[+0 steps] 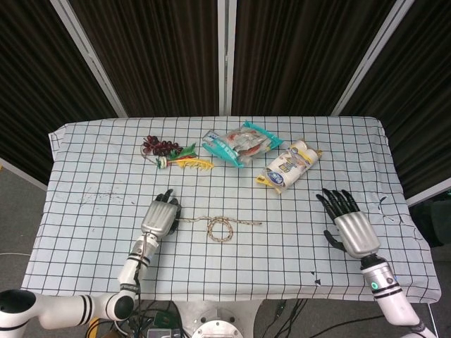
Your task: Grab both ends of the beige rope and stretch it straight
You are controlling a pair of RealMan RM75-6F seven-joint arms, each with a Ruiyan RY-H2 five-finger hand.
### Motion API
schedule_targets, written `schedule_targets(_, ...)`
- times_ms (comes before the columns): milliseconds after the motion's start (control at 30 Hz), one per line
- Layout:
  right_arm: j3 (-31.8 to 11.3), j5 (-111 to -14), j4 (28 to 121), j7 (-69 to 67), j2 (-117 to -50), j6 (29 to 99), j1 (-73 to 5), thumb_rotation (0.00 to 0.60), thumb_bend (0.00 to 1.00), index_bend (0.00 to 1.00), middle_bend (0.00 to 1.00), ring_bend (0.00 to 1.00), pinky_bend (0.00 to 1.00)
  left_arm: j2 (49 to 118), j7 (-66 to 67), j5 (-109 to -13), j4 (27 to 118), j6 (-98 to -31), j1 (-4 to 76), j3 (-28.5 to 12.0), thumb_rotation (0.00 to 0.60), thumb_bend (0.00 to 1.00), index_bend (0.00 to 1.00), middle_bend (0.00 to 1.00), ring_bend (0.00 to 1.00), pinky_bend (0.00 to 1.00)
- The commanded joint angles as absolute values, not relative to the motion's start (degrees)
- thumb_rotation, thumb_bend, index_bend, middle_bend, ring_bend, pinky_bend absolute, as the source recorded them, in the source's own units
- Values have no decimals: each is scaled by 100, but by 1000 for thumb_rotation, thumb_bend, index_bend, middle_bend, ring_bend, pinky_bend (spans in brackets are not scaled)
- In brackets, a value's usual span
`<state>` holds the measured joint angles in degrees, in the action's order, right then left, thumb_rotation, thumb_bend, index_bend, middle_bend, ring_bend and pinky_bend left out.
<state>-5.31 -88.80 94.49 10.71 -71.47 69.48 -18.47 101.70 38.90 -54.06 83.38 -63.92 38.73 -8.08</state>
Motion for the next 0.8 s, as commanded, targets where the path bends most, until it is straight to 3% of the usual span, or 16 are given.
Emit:
schedule_targets(33, -655, -8783, 9382, 1230, -7581, 6617, -2179, 600, 297, 87, 0, 0, 0, 10169, 3864, -5420, 8328, -6404, 3866, -818, 600, 436, 623, 318, 58, 195)
schedule_targets(333, -763, -8489, 8817, 637, -8285, 6120, -2635, 600, 304, 169, 0, 0, 0, 10107, 3896, -5416, 8447, -6424, 3881, -854, 600, 436, 626, 320, 58, 195)
schedule_targets(533, -774, -8460, 8386, 124, -8622, 5897, -2886, 600, 392, 206, 6, 0, 0, 10073, 3934, -5385, 8531, -6410, 3893, -847, 600, 436, 628, 320, 58, 195)
schedule_targets(800, -695, -8455, 7785, -444, -8993, 5747, -3078, 600, 387, 230, 15, 0, 0, 9978, 3785, -5314, 8602, -6366, 3869, -889, 600, 443, 628, 320, 58, 196)
